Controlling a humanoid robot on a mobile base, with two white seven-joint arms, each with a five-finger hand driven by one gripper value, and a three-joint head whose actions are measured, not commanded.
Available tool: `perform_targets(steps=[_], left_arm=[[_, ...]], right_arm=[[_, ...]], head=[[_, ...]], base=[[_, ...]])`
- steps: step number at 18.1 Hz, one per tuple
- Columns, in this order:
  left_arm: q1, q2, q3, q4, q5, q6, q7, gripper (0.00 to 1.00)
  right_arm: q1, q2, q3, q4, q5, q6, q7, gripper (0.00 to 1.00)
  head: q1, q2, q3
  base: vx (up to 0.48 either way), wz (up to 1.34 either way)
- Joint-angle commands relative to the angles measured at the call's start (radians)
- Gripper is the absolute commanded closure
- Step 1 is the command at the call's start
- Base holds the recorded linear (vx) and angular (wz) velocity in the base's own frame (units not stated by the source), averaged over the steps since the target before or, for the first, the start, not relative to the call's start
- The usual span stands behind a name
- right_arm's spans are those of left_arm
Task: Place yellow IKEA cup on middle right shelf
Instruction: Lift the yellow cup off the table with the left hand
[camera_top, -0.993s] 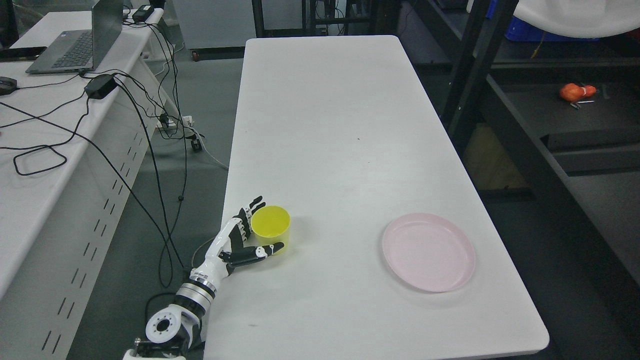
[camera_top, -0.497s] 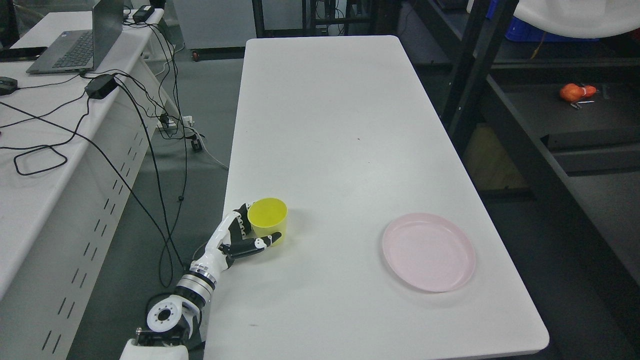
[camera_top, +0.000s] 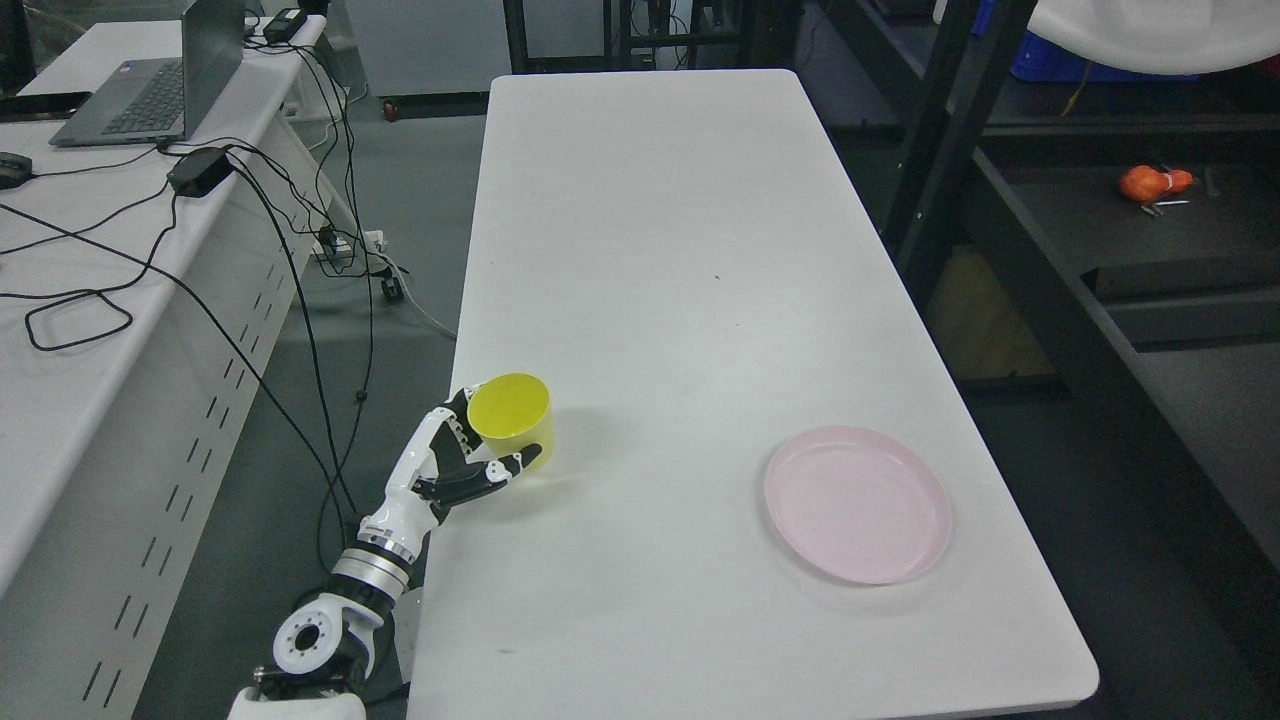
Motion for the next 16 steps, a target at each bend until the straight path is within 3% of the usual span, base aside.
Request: perform_targets(steps=[1, 7, 16], left_arm=[[0.074, 0.017, 0.045, -0.299, 0.065, 0.032, -0.003, 1.00], [0.134, 0.017, 0.053, -0.338, 0.065, 0.030, -0.003, 1.00], [0.152, 0.017, 0.051, -0.344, 0.065, 0.030, -0.003, 1.00]], right_arm=[[0.014, -0.017, 0.017, 0.000, -0.025, 0.001, -0.001, 0.00], [0.014, -0.017, 0.017, 0.000, -0.025, 0.001, -0.001, 0.01], [0.014, -0.017, 0.017, 0.000, -0.025, 0.001, -0.001, 0.01]], head=[[0.0000, 0.000, 0.000], [0.0000, 0.000, 0.000], [0.0000, 0.000, 0.000]], base=[[0.000, 0.00], [-0.045, 0.04], [-0.179, 0.07]])
